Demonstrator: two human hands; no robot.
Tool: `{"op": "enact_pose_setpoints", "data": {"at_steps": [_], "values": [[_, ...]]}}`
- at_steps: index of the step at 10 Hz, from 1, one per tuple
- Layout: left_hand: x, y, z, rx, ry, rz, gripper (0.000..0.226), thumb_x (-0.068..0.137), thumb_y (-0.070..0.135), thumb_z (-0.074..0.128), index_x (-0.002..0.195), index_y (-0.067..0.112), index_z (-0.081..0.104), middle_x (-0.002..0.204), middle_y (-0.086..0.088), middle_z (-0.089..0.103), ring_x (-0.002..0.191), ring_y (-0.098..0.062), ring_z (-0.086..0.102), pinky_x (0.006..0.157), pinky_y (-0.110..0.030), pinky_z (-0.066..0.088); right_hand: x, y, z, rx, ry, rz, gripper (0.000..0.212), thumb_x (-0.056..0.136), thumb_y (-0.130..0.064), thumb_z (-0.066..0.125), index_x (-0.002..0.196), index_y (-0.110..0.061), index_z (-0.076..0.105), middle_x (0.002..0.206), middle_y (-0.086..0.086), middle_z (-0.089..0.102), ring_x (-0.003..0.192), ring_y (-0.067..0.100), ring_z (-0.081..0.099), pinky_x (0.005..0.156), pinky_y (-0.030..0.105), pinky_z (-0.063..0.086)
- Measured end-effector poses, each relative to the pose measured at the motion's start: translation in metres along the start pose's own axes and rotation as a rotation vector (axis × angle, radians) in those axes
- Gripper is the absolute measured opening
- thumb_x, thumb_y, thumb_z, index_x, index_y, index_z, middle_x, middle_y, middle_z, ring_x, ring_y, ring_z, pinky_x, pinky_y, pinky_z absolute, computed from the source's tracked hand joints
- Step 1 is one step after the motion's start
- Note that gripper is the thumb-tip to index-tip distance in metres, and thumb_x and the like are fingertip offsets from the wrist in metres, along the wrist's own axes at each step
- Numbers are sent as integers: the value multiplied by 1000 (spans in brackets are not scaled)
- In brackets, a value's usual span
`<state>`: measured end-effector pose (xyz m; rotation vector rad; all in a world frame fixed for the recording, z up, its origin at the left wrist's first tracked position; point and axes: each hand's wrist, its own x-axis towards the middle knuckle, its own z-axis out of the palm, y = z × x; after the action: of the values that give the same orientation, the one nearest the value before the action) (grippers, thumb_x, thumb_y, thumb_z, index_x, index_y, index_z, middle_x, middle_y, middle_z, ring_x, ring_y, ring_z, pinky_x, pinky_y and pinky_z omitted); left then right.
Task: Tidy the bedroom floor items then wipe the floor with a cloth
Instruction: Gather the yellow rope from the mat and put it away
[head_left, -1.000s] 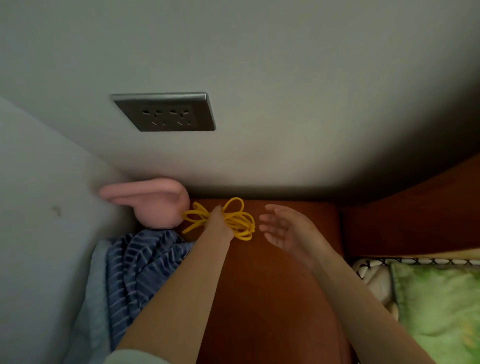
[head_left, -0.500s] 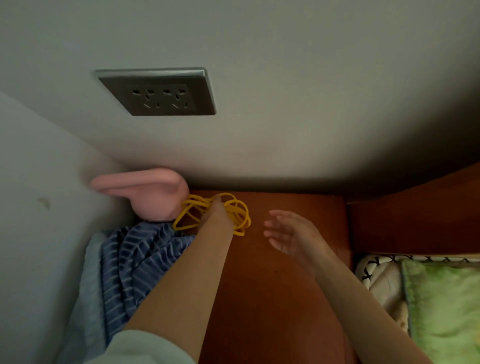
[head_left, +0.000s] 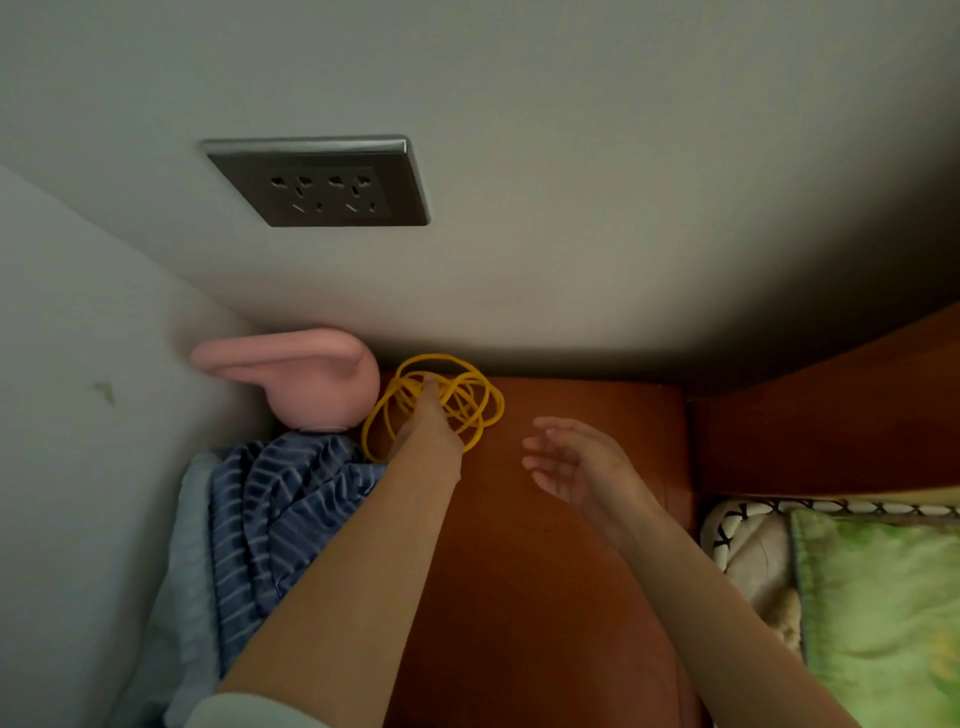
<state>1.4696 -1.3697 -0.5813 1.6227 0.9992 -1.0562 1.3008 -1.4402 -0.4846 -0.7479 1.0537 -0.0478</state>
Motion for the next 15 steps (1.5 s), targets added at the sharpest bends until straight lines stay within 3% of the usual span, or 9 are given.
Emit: {"op": "enact_pose_setpoints", "data": {"at_steps": [1, 2, 3, 4, 5, 7, 12, 14, 15], "values": [[51, 0, -9, -5, 78, 132, 41, 93, 21, 52, 132, 27, 43, 152, -6, 27, 139, -31, 25, 115, -43, 21, -4, 0, 1, -2, -5, -4, 18, 94, -6, 45, 98, -13, 62, 84, 5, 68, 72, 16, 63, 66, 26, 49], [11, 1, -17, 5, 47, 133, 55, 94, -4, 35, 147, 7, 23, 152, -12, 25, 140, -31, 23, 111, -28, 25, -8, -2, 4, 6, -6, 0, 19, 94, -6, 45, 97, -13, 62, 82, 5, 67, 70, 16, 63, 65, 26, 48], [-70, 4, -25, -88, 8, 126, 51, 97, -6, 26, 147, 1, 18, 153, -17, 21, 140, -33, 22, 106, -32, 29, -13, -5, 6, 4, -10, 2, 19, 94, -6, 45, 97, -13, 62, 82, 4, 67, 70, 16, 63, 64, 25, 48], [-80, 0, -38, 10, -172, 84, 51, 99, 33, 32, 145, 9, 29, 151, -13, 28, 137, -36, 28, 113, -51, 12, -27, -12, 10, -7, -16, -10, 19, 95, -6, 43, 96, -13, 61, 82, 5, 66, 70, 16, 62, 64, 25, 48], [-104, -4, -57, -63, -254, 118, 49, 97, 25, 42, 139, 1, 33, 142, -22, 37, 128, -38, 41, 110, -53, 22, -45, -23, 14, -21, -28, -13, 18, 96, -6, 41, 98, -12, 58, 80, 4, 64, 70, 16, 61, 65, 25, 48], [-180, -20, -106, -22, -475, 293, 36, 98, 17, 44, 130, 1, 45, 121, -16, 58, 106, -25, 59, 95, -39, 43, -98, -42, 10, -19, -36, -40, 17, 96, -8, 44, 100, -12, 60, 82, 4, 66, 72, 16, 63, 66, 26, 50], [-380, -98, -188, -47, -680, 680, 32, 84, 25, 48, 111, 12, 61, 97, -2, 71, 92, -16, 68, 76, -27, 56, -316, -65, -38, 220, 0, -271, 21, 95, -13, 42, 104, -12, 61, 84, 4, 70, 72, 15, 67, 65, 25, 55], [-413, -108, -193, -6, -782, 741, 30, 68, 39, 74, 90, 19, 73, 97, -5, 72, 91, -18, 69, 73, -28, 56, -387, -53, -67, 329, 72, -325, 26, 79, -19, 53, 101, -10, 61, 78, 4, 69, 66, 14, 66, 62, 24, 53], [-426, -114, -182, 81, -831, 744, 24, 83, 22, 49, 100, 13, 65, 94, -5, 72, 87, -18, 69, 73, -27, 57, -415, -37, -74, 371, 137, -351, 32, 70, -22, 55, 99, -10, 62, 78, 5, 68, 66, 15, 65, 64, 27, 51]]}}
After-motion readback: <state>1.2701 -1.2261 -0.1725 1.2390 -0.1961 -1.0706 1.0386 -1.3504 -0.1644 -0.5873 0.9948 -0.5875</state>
